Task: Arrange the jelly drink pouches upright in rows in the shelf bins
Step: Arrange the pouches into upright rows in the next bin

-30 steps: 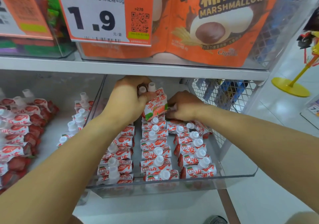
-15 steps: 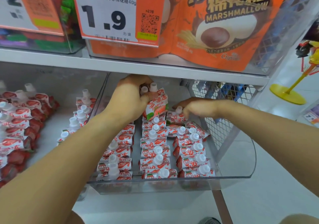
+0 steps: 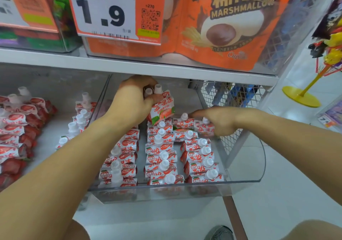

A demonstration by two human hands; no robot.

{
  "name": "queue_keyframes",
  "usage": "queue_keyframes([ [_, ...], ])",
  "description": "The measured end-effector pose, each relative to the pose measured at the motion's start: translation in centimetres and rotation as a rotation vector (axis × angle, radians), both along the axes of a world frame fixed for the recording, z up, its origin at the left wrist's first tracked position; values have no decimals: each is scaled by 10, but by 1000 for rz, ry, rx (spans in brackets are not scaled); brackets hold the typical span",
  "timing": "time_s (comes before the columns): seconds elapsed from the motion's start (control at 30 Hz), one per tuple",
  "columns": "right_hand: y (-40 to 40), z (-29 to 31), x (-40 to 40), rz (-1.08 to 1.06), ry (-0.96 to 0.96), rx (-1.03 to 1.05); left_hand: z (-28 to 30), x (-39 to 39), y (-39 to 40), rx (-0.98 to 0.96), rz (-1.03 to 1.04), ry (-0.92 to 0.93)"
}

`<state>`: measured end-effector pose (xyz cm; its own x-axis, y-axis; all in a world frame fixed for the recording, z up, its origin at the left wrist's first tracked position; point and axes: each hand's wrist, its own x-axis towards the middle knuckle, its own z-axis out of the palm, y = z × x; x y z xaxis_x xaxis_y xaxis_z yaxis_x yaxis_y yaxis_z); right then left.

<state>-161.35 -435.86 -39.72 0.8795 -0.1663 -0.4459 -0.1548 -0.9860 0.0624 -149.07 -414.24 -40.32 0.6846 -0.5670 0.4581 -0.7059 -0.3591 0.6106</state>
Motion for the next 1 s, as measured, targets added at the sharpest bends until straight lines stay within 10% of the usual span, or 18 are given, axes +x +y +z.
queue_keyframes([
  [0.2,-4,30,22,-136,-183,-151,1,1,-1,10,8,-19],
  [0.33,-1,-5,40,-279,-364,202,1,0,-1,9,24,-11],
  [0.67,3,-11,41,-416,187,620,1,1,-2,4,23,-36],
  [1.0,28,-13,45,-356,129,287,0,1,-2,4,30,-73],
])
